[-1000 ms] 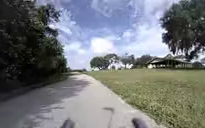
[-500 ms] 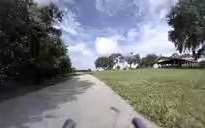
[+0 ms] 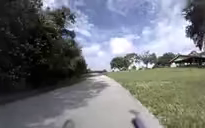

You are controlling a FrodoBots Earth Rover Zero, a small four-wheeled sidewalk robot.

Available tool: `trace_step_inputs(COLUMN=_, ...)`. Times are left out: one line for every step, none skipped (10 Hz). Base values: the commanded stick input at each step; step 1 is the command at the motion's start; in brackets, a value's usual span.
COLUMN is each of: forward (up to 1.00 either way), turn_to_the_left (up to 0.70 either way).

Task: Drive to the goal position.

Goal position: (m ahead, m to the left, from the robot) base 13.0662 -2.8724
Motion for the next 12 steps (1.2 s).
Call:
trace_step_inputs(forward=0.68, turn_to_the_left=0.03)
trace_step_inputs(forward=0.68, turn_to_the_left=0.03)
trace_step_inputs(forward=0.68, turn_to_the_left=0.03)
trace_step_inputs(forward=0.68, turn_to_the_left=0.03)
trace_step_inputs(forward=0.68, turn_to_the_left=0.03)
trace_step_inputs(forward=0.69, turn_to_the_left=0.03)
trace_step_inputs(forward=0.69, turn_to_the_left=0.03)
trace_step_inputs(forward=0.69, turn_to_the_left=0.03)
trace_step_inputs(forward=0.69, turn_to_the_left=0.03)
trace_step_inputs(forward=0.69, turn_to_the_left=0.03)
trace_step_inputs(forward=0.69, turn_to_the_left=0.03)
trace_step_inputs(forward=0.69, turn_to_the_left=0.03)
